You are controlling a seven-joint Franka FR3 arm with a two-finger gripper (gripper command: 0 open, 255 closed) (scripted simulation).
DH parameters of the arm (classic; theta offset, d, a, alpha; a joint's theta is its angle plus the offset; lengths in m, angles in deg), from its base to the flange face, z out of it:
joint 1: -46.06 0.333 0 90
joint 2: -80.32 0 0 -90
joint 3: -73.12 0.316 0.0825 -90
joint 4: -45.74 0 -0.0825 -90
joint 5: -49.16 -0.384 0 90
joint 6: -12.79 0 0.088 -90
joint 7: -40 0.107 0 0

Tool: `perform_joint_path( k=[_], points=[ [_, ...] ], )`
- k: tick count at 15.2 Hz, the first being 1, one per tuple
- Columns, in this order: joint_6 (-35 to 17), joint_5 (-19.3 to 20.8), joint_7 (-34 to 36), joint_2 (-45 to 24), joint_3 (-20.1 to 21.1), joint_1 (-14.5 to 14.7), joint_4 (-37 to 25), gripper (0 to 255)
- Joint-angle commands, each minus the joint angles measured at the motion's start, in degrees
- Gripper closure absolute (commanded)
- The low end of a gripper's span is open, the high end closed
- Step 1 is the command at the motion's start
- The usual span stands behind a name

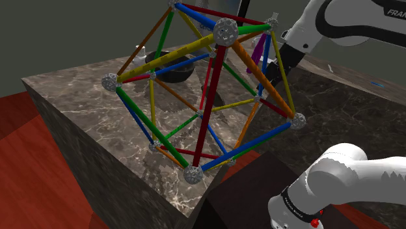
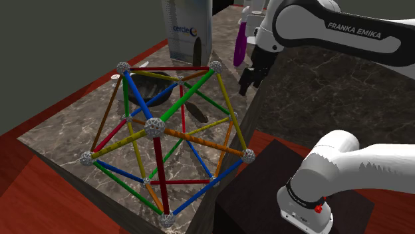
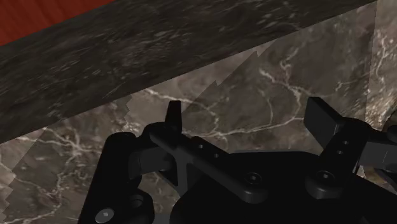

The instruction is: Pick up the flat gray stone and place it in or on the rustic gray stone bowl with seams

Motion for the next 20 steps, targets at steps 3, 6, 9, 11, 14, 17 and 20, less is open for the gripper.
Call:
perform_joint_path(
  k=[3,6,9,11,14,17,20],
  points=[
    [0.0,-1.5,4.0,-1.8,3.1,0.6,-1.4,0],
    [0.0,-3.5,9.9,-5.1,7.6,1.3,-4.3,0],
    [0.0,-5.0,15.8,-9.2,11.8,1.7,-7.9,0],
    [0.0,-5.7,19.7,-12.3,14.6,1.8,-10.7,0],
    [0.2,-6.2,25.7,-17.5,18.5,1.9,-15.5,0],
    [0.4,-6.1,30.2,-21.9,21.5,1.8,-19.6,0],
    [-1.9,-6.3,30.1,-21.7,21.8,2.0,-17.2,0]
  ],
)
